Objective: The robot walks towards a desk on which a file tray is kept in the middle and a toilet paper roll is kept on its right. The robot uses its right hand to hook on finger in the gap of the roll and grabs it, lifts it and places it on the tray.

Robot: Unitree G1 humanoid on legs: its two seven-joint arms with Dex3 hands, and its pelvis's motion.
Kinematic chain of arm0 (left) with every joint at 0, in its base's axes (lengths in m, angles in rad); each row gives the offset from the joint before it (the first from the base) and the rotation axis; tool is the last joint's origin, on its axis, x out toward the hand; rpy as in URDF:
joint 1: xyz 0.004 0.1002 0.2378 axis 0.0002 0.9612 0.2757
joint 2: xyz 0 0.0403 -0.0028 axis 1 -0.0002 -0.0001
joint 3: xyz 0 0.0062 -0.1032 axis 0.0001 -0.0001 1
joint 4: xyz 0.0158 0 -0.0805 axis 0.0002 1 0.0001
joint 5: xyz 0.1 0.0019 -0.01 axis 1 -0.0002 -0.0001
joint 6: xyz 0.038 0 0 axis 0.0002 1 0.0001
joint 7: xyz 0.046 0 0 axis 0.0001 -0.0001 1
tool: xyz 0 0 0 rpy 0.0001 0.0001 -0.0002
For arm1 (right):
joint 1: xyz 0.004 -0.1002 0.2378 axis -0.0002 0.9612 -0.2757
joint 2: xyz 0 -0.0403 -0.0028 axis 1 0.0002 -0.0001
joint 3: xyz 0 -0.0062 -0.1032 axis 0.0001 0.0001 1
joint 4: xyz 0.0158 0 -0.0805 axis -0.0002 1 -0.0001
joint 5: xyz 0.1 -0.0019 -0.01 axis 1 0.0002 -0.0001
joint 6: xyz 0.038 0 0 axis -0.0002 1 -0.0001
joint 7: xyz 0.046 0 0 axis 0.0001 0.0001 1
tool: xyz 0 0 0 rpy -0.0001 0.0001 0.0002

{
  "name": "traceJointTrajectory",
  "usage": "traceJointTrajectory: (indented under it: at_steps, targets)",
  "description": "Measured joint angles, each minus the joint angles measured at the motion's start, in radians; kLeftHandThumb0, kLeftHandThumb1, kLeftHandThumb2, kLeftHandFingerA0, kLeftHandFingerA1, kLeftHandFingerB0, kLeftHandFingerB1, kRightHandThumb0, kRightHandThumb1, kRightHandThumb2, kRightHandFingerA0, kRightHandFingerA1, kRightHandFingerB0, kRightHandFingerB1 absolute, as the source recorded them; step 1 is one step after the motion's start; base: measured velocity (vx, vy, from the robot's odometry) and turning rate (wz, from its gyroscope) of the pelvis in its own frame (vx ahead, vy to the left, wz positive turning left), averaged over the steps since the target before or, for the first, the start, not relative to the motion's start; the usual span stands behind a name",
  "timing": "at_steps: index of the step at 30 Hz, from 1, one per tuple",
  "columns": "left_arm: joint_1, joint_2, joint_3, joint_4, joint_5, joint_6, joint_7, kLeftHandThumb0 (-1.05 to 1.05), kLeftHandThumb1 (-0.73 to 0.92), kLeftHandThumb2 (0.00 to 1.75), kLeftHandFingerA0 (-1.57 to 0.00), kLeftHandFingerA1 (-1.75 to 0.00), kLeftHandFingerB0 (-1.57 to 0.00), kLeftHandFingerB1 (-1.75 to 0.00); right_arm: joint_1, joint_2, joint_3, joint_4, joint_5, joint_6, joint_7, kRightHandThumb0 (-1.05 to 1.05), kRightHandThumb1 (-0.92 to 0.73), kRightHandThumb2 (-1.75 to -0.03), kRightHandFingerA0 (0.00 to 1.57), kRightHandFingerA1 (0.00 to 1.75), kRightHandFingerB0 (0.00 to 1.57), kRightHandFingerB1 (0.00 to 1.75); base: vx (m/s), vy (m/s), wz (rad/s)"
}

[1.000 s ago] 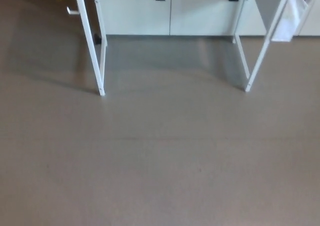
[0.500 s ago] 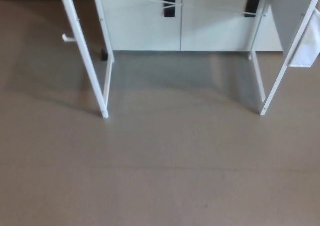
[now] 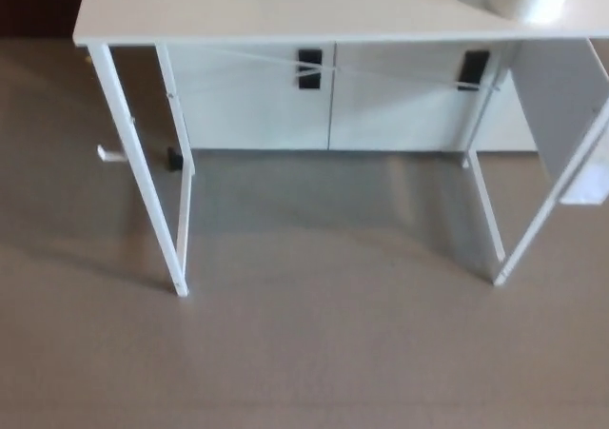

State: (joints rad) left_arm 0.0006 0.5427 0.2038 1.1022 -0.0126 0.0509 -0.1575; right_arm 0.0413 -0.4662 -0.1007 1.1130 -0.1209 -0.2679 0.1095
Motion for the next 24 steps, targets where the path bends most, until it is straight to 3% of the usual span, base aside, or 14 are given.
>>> traceJointTrajectory:
  at_steps: [4,10,11,12,13,19,22,23,24]
  targets:
    - [-0.001,-0.002,0.002,-0.006,-0.001,0.006,0.003,-1.05,0.38,0.84,-0.29,-1.56,-0.31,-1.54,-0.010,0.004,0.004,-0.001,0.002,-0.001,0.000,-0.59,-0.46,-0.83,0.00,0.42,0.00,0.25,0.47,-0.120,0.08]
    - [0.000,-0.002,-0.004,-0.019,0.000,0.006,0.006,-1.05,0.42,0.78,-0.37,-1.54,-0.38,-1.53,-0.014,-0.002,0.003,0.002,0.006,0.000,-0.001,-0.59,-0.46,-0.83,0.00,0.42,0.00,0.25,0.38,-0.108,-0.04]
    - [0.000,-0.002,-0.004,-0.019,0.000,0.006,0.006,-1.05,0.27,1.13,-0.36,-1.66,-0.34,-1.65,-0.014,-0.002,0.003,0.002,0.007,0.000,-0.001,-0.59,-0.46,-0.83,0.00,0.42,0.00,0.25,0.32,-0.016,-0.18]
    - [-0.002,-0.002,-0.006,-0.015,0.000,0.006,0.008,-1.05,0.18,1.10,-0.30,-1.70,-0.28,-1.68,-0.014,-0.002,0.003,0.002,0.007,0.000,-0.001,-0.59,-0.46,-0.83,0.00,0.42,0.00,0.25,0.32,-0.001,-0.24]
    - [-0.004,-0.002,-0.006,-0.009,0.000,0.006,0.010,-1.05,0.24,1.12,-0.40,-1.68,-0.38,-1.66,-0.014,-0.002,0.003,0.003,0.007,0.000,-0.001,-0.59,-0.46,-0.83,0.00,0.42,0.00,0.25,0.33,0.008,-0.27]
    - [-0.016,-0.003,-0.006,-0.004,0.000,0.007,0.018,-1.05,0.20,1.08,-0.43,-1.63,-0.42,-1.62,-0.010,0.001,0.005,0.010,0.008,0.002,-0.002,-0.59,-0.46,-0.83,0.00,0.42,0.00,0.25,0.35,0.136,-0.18]
    - [-0.022,-0.001,-0.006,-0.003,0.000,0.006,0.018,-1.05,0.27,1.12,-0.39,-1.67,-0.38,-1.65,-0.016,0.001,0.006,0.006,0.009,-0.001,-0.003,-0.59,-0.46,-0.83,0.00,0.42,0.00,0.25,0.28,0.149,-0.02]
    - [-0.022,-0.001,-0.006,-0.003,0.000,0.006,0.019,-1.05,0.40,0.77,-0.36,-1.54,-0.38,-1.52,-0.015,0.001,0.006,0.007,0.009,-0.001,-0.003,-0.59,-0.46,-0.83,0.00,0.42,0.00,0.25,0.21,0.111,0.01]
    - [-0.018,-0.001,-0.005,-0.004,-0.001,0.007,0.018,-1.05,0.41,0.78,-0.39,-1.52,-0.42,-1.50,-0.013,0.001,0.006,0.007,0.009,-0.001,-0.003,-0.59,-0.46,-0.83,0.00,0.42,0.00,0.25,0.15,0.094,0.07]
